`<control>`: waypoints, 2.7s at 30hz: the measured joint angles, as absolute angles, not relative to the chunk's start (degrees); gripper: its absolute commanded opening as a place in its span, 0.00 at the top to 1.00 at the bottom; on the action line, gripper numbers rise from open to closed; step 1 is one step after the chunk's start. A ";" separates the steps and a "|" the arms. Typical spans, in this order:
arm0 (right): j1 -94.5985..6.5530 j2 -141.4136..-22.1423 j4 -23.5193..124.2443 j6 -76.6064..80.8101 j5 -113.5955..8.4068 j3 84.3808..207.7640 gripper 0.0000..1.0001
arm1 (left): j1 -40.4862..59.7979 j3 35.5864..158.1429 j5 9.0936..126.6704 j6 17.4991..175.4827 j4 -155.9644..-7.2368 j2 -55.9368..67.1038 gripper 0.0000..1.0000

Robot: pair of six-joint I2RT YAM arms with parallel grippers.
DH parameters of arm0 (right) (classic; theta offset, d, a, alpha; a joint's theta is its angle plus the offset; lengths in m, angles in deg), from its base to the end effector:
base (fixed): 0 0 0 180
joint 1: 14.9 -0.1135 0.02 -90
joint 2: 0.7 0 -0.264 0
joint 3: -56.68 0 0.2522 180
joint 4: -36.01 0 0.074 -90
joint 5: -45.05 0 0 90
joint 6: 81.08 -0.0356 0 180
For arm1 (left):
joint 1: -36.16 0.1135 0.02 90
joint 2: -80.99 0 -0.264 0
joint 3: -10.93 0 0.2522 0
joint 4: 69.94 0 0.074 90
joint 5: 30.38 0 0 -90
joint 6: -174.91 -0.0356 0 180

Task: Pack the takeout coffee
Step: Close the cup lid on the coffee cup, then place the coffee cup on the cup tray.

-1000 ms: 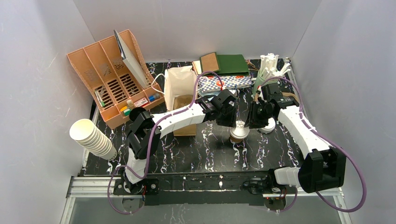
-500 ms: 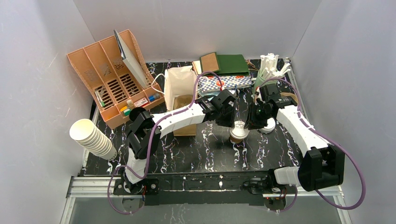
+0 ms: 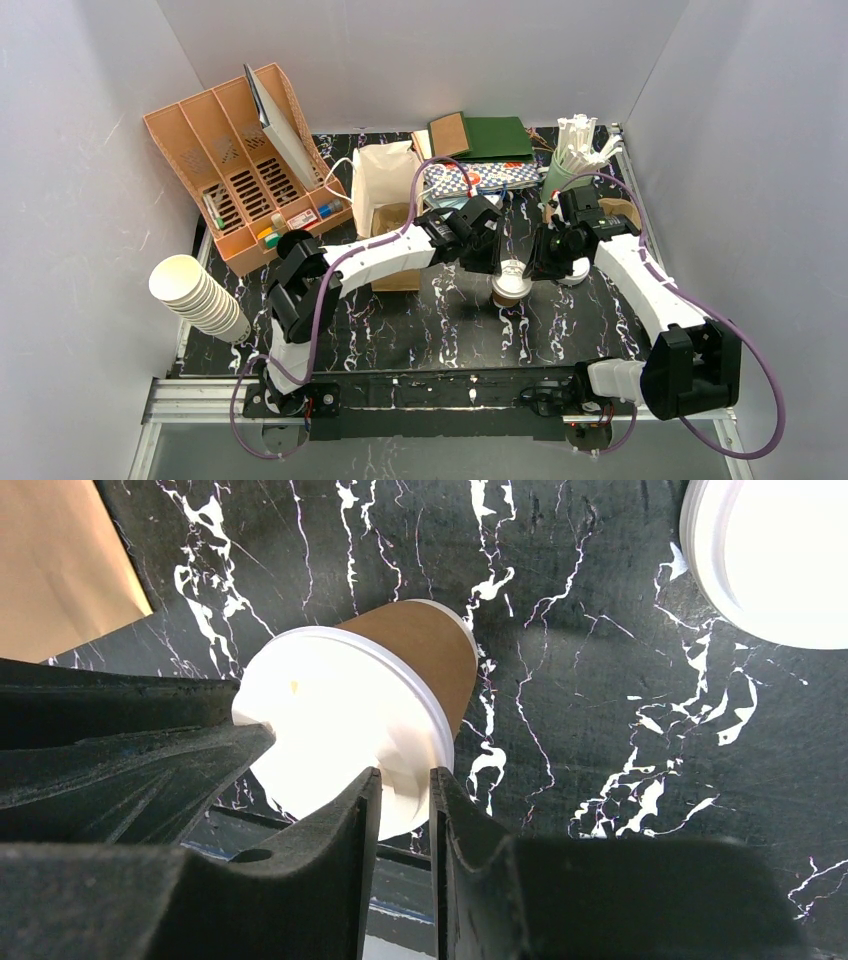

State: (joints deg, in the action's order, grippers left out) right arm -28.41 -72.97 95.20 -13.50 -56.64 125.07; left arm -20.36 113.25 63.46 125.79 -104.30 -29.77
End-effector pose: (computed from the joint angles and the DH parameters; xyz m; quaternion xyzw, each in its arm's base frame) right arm 0.2322 0.0632 0.2508 0.0515 0.9664 0.1657 0.1898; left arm 0.2426 -0.3711 0.2489 0.1379 0.9055 -0.3209 0.2410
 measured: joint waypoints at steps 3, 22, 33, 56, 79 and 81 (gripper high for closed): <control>-28.39 -72.25 94.32 -13.83 -56.68 124.28 0.68 | -20.33 111.81 63.52 126.14 -102.82 -29.31 0.77; -28.83 -72.86 101.58 -11.90 -51.48 134.42 0.02 | -20.57 132.29 60.72 120.64 -117.24 -31.43 0.42; -40.57 -74.58 103.87 -15.97 -42.41 134.84 0.02 | -18.39 146.12 50.91 115.50 -128.76 -25.66 0.23; -47.69 -82.82 103.94 -23.81 -35.37 135.71 0.03 | -11.26 145.71 22.98 104.62 -137.70 -2.38 0.05; -48.02 -83.44 104.55 -22.66 -34.36 137.24 0.28 | -2.48 133.55 25.43 106.65 -138.73 2.56 0.05; -48.02 -83.52 104.70 -22.39 -34.32 137.35 0.28 | -1.58 132.96 26.32 106.89 -138.77 2.56 0.05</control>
